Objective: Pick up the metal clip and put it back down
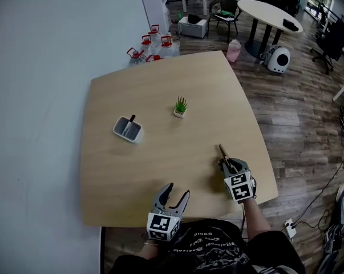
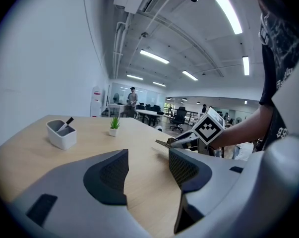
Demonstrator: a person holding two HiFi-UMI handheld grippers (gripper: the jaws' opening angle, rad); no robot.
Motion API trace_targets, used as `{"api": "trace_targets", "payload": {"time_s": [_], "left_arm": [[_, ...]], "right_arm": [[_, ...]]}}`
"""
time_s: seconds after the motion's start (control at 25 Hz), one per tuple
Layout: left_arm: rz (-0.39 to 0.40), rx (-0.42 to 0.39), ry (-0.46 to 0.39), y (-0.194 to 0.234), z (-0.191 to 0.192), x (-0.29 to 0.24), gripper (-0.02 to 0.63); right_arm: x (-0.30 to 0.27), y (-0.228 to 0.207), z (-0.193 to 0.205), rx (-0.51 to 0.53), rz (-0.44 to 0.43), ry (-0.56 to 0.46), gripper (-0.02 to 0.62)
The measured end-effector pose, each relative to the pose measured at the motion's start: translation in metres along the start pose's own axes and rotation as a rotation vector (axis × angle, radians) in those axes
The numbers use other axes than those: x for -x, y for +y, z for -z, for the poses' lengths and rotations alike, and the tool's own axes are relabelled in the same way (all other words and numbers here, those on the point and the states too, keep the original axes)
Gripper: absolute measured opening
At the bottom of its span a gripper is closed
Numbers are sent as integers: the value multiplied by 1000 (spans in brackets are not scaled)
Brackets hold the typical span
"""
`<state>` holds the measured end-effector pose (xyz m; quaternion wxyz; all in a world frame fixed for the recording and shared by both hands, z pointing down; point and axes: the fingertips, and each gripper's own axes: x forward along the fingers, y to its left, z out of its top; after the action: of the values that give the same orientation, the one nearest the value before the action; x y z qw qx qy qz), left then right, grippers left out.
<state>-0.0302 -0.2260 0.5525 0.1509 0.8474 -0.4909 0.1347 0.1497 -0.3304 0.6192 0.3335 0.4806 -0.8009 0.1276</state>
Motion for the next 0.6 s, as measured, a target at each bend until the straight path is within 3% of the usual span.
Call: {"api": "trace_targets", "payload": {"time_s": [0.4, 0.6], "left_arm": [[71, -26, -45, -16, -10, 6, 261], [107, -51, -65, -21, -14, 7, 261]], "right_arm": [[58, 15, -30, -39, 37, -122, 94], [94, 28, -38, -110, 55, -198, 94]]}}
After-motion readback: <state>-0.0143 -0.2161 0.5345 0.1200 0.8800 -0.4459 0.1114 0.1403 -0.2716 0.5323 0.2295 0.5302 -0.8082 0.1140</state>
